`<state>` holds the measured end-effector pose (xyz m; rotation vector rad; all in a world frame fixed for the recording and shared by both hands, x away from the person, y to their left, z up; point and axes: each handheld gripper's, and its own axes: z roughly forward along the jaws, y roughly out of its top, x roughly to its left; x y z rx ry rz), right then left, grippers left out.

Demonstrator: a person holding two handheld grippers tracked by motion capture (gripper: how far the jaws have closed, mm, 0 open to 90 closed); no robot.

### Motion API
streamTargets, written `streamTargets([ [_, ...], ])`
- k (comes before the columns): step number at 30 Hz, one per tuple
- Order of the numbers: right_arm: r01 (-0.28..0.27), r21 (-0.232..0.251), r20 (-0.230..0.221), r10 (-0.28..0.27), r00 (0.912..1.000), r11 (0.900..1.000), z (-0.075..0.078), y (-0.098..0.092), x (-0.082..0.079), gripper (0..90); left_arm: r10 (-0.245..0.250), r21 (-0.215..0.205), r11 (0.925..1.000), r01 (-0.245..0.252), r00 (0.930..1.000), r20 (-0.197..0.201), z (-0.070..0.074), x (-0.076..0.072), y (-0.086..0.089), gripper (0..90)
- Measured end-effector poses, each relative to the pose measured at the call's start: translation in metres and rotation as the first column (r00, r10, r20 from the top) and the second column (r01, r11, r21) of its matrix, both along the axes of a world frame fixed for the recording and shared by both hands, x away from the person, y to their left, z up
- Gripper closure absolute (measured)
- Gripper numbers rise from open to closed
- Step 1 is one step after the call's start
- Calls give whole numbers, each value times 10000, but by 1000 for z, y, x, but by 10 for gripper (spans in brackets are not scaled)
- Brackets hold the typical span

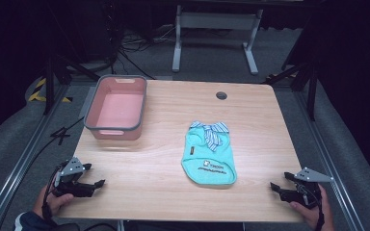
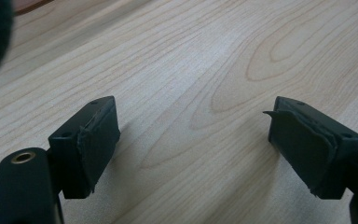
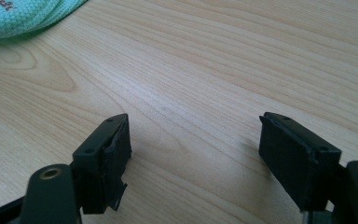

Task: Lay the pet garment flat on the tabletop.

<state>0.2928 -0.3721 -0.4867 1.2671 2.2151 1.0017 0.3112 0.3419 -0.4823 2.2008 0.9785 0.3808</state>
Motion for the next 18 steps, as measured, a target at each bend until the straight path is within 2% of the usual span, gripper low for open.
streamTargets([
  [12,5,1,-2,-5,10000,10000,0,0,0,255,64,-107,9999,-65,10000,-73,-1,0,-1,160],
  [18,63,36,-4,-63,10000,10000,0,0,0,255,-66,152,9999,65,10000,65,1,2,0,151],
])
